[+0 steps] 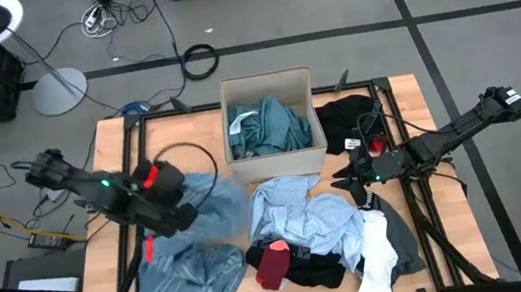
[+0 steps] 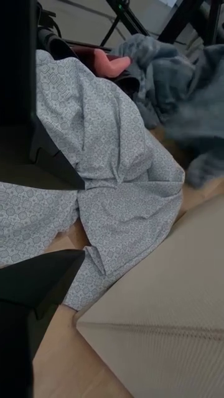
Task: Sort clothes
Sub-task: Put the blue towel into the white laundry bin
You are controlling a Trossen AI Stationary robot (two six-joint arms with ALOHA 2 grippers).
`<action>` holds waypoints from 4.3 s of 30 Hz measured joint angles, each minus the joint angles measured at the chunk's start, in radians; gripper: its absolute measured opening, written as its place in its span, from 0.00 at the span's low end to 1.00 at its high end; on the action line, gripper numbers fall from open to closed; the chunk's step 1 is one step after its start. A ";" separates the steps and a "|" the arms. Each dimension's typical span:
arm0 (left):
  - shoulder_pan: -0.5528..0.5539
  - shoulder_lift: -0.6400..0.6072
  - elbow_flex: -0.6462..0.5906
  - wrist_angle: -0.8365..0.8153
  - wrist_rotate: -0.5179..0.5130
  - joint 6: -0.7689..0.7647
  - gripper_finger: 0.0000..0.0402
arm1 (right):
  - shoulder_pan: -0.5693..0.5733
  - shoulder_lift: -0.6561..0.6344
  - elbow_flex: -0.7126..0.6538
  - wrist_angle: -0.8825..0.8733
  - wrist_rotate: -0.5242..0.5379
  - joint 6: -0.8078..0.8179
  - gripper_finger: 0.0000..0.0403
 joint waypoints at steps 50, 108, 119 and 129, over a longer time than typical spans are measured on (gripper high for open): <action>0.747 0.397 0.267 0.935 0.235 1.105 0.02 | 0.000 0.000 0.000 -0.014 0.006 -0.018 0.41; 0.558 -0.262 -0.675 1.117 0.271 0.690 0.34 | 0.000 0.000 0.000 -0.039 0.008 -0.016 0.41; 0.560 -0.258 -1.009 1.327 0.216 0.662 0.34 | 0.000 0.000 0.000 -0.036 0.013 -0.013 0.41; 0.567 -0.220 -1.193 1.491 0.214 0.522 0.28 | 0.000 0.000 0.000 -0.036 0.021 -0.012 0.41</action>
